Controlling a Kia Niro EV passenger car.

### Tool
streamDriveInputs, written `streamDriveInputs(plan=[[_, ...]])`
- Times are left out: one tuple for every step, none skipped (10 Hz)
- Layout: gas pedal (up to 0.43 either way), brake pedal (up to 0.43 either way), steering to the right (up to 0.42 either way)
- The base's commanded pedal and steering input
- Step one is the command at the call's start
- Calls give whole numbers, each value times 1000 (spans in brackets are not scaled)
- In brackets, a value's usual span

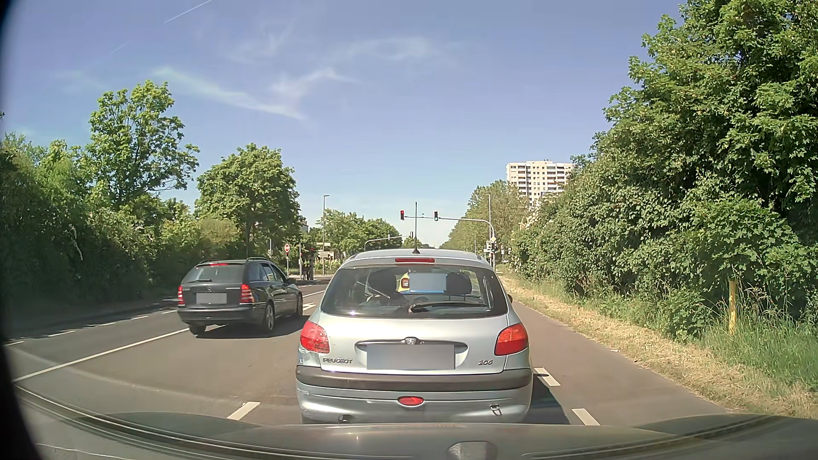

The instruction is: Follow the waypoints while adhering to traffic rules and regulations

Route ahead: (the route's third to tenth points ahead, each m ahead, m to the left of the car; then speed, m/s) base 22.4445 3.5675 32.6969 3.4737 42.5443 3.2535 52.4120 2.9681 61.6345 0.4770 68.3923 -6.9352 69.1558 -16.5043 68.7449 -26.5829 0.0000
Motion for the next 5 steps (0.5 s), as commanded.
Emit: streamDriveInputs(plan=[[0,30,0],[0,30,0],[20,30,0],[67,30,0],[79,30,0]])
